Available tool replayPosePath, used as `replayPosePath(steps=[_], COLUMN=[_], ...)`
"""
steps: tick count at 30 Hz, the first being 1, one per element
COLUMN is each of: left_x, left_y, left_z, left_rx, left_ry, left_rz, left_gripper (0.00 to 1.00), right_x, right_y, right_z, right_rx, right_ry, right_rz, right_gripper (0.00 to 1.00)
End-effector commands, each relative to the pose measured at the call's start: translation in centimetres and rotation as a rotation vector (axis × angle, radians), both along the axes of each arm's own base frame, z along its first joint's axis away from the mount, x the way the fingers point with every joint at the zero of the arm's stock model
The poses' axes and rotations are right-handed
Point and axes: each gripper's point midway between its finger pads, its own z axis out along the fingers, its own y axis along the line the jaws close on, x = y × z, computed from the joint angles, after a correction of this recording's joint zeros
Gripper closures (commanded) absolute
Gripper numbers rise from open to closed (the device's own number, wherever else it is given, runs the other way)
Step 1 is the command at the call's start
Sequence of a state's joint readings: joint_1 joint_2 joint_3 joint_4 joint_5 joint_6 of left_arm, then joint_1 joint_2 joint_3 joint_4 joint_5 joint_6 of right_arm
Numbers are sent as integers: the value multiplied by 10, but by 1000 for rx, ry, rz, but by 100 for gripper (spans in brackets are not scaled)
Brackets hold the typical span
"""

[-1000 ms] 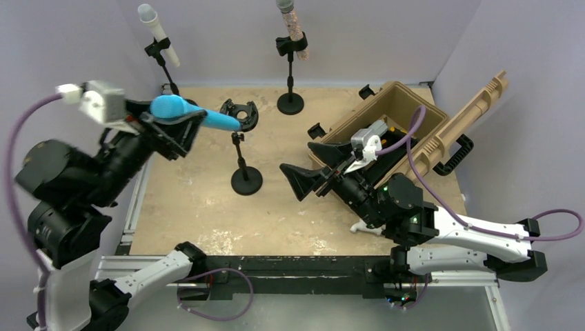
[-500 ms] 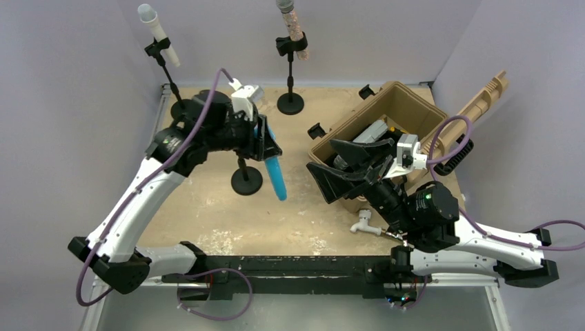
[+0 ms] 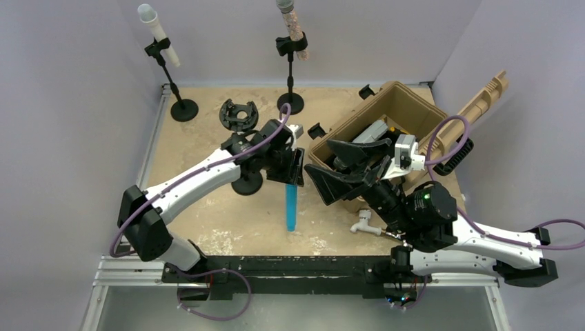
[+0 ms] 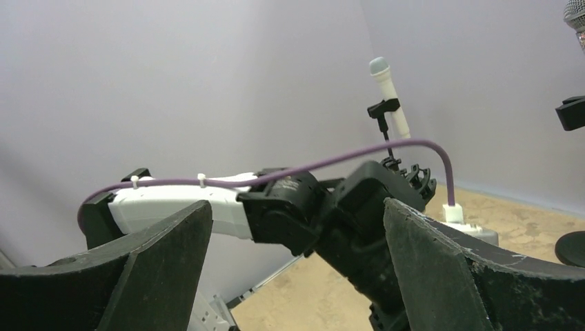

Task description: Remove the microphone from the stand

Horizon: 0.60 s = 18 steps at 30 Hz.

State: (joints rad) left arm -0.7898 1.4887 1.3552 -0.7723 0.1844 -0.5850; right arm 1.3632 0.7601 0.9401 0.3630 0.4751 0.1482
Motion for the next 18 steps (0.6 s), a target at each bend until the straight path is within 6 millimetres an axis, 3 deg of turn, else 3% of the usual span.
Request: replayPosePath(steps=[1, 4, 6, 9, 11, 14, 17, 18], left_x=[16, 20, 14, -10, -22, -26, -17, -15], left_y=[6, 17, 12, -2, 4, 33, 77, 94], left_z=[-8, 10, 25, 54, 79, 115, 142, 143], left_rx=[49, 41, -5, -129, -206, -254, -276, -249], left_ry=[-87, -196, -238, -291, -382, -515, -551, -534], left_rz=[126, 144, 67, -146, -210, -200, -103, -65], left_gripper=[100, 100, 100, 100, 100, 100, 100, 100], right_x=[-3, -3, -2, -2, -2, -2, -2, -2], right_y=[-3, -4, -4, -1, 2, 3, 4, 4], right_z=[5, 5, 4, 5, 6, 6, 6, 5], right_rx=[24, 23, 24, 19, 11, 6, 9, 6], right_ry=[-18, -15, -16, -24, -28, -31, -34, -34], right_rz=[10, 7, 4, 3, 3, 3, 5, 5], right_gripper=[7, 8, 8, 7, 7, 7, 7, 8])
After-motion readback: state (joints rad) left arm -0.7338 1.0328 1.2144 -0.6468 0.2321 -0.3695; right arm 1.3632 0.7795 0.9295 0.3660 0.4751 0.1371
